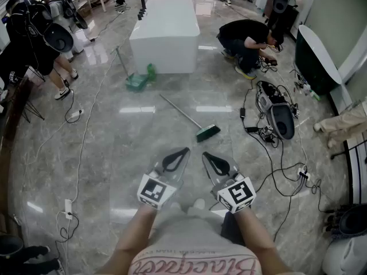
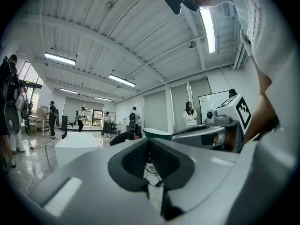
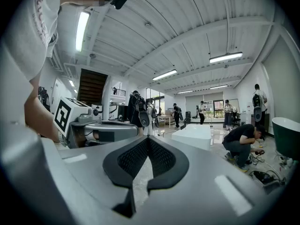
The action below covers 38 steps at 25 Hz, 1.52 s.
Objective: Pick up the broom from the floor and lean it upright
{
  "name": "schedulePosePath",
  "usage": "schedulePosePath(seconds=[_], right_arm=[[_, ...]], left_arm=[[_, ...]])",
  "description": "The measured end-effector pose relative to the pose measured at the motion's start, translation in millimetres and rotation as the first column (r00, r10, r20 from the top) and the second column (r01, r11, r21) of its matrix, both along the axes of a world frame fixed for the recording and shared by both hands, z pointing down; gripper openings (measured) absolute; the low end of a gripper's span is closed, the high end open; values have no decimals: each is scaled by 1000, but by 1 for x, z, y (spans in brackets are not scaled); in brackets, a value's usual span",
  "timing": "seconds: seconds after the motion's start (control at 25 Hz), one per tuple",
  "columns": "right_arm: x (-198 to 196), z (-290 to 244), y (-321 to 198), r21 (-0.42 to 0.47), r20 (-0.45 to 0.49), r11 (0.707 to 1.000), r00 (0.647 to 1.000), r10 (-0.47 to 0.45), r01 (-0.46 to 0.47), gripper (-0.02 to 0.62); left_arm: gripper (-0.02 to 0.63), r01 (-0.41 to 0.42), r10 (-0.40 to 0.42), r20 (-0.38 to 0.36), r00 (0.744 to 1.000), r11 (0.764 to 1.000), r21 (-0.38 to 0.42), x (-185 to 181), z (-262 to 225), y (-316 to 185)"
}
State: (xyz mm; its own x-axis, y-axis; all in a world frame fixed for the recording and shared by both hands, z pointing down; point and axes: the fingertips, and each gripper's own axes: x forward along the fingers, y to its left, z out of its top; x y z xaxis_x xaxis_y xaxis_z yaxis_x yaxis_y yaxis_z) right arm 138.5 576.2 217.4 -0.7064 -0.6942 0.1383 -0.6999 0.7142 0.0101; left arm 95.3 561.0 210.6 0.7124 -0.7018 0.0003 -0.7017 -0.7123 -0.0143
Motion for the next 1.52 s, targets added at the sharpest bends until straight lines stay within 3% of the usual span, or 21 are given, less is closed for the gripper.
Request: schedulePosePath(seconds=[0.48, 0.92, 1.2, 1.52], right_arm=[[1, 5, -2, -5, 21, 1000, 1000, 10, -10, 2], [-30, 16, -19, -23, 45, 1000, 999, 20, -19, 2], [-32, 26, -65, -44, 61, 999, 998, 30, -27, 2], [-59, 31, -163, -39, 0, 999, 999, -34, 34, 2]], left_arm=[[0, 8, -8, -9, 1000, 1000, -6, -2, 6, -3], [0, 18, -18, 10, 1000, 1000, -11, -39, 15, -16], [0, 78, -78, 6, 997, 997, -25, -62, 21, -61], [0, 113, -113, 19, 993, 993, -24, -78, 26, -165]])
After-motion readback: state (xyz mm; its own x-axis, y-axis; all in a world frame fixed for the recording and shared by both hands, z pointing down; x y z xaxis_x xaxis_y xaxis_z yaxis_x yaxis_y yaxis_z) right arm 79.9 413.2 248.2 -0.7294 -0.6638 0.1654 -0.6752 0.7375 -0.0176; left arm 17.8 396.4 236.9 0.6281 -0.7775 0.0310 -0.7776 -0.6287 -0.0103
